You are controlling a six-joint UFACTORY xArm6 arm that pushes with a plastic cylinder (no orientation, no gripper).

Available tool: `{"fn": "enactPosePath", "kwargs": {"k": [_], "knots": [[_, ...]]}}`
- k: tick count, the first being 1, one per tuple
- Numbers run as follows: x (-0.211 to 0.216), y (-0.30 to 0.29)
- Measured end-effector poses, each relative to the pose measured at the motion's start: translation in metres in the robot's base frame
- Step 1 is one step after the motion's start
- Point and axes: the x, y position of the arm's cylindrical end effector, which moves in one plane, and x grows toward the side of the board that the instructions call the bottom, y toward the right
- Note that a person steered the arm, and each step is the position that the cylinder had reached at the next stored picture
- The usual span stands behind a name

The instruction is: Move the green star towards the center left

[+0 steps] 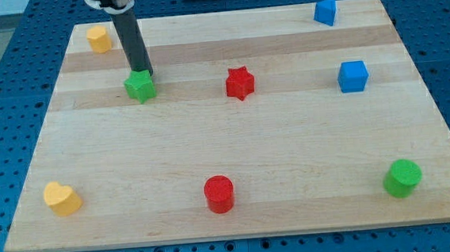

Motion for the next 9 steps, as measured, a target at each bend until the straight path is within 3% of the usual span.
{"fn": "enactPosePath", "kwargs": {"k": [3,5,9], "knots": [[0.039,0.06],[0.044,0.058],[0.044,-0.021]]}}
